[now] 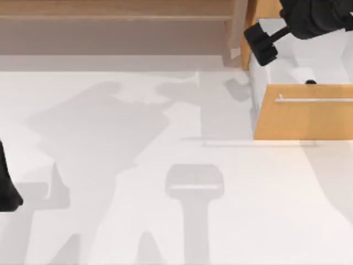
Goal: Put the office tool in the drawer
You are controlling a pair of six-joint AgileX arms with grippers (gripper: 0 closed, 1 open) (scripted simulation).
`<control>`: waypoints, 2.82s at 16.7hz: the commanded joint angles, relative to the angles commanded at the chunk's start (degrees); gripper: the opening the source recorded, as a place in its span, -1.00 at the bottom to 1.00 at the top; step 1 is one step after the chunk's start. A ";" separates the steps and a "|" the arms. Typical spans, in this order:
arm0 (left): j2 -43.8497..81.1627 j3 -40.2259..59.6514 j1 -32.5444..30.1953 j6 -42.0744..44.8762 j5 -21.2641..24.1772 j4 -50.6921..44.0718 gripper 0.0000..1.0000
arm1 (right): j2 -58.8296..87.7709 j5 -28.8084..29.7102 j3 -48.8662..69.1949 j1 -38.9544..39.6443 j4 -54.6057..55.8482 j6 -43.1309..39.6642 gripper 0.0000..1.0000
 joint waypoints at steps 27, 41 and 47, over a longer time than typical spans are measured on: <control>0.00 0.00 0.00 0.00 0.00 0.00 1.00 | 2.27 25.77 -78.20 2.97 128.31 -72.05 1.00; 0.00 0.00 0.00 0.00 0.00 0.00 1.00 | 3.21 23.59 -72.81 0.77 123.89 -72.07 1.00; 0.00 0.00 0.00 0.00 0.00 0.00 1.00 | 3.21 23.59 -72.81 0.77 123.89 -72.07 0.40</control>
